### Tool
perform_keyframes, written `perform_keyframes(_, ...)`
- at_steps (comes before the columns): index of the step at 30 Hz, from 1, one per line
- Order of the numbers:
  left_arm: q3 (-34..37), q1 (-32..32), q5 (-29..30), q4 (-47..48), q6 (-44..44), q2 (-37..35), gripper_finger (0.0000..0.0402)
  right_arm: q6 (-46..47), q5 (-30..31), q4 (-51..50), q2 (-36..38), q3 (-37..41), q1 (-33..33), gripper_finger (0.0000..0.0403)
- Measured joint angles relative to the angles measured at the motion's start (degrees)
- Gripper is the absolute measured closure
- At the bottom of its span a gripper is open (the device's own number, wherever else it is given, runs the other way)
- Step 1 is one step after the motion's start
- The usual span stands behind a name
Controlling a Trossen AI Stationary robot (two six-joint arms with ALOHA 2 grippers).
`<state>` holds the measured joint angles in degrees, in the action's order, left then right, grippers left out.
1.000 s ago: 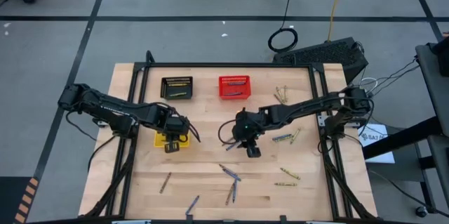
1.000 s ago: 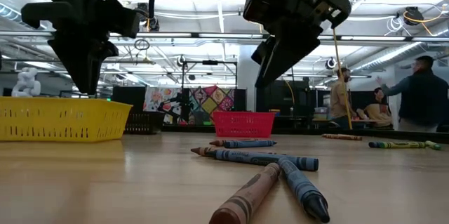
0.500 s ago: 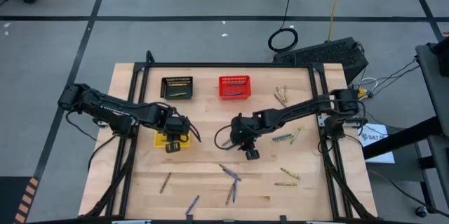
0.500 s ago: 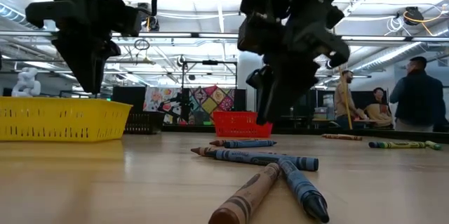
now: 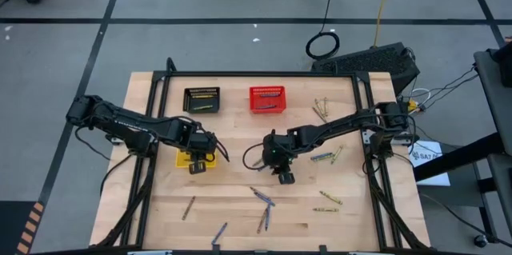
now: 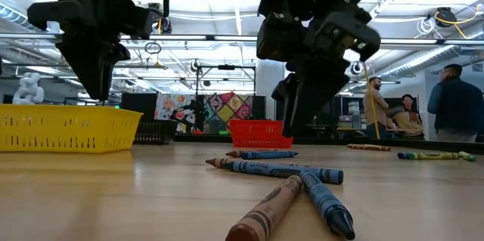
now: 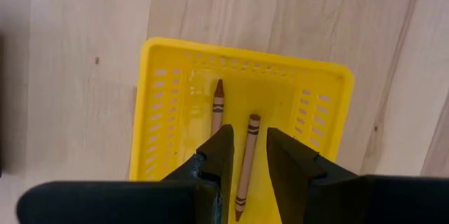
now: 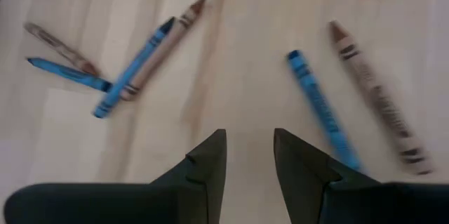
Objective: Sort crayons
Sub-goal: Put the blue crayon into the red basket
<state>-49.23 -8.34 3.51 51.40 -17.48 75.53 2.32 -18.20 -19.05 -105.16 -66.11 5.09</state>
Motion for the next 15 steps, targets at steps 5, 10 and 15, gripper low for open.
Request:
perform_keyframes(5,0.0,0.0,0.0,0.0,0.33,0.0,0.0318,6.74,-0.04,0.27,0.0,0.0,1.8,0.0296)
perform_keyframes(10,0.0,0.0,0.0,0.02,0.31,0.0,0.0318,13.56,0.09,0.37,0.0,0.0,2.79,0.0296)
perform_keyframes(15,-0.01,0.0,0.0,0.01,0.2,0.0,0.0318,18.34,0.04,0.43,0.0,0.0,2.97,0.0296)
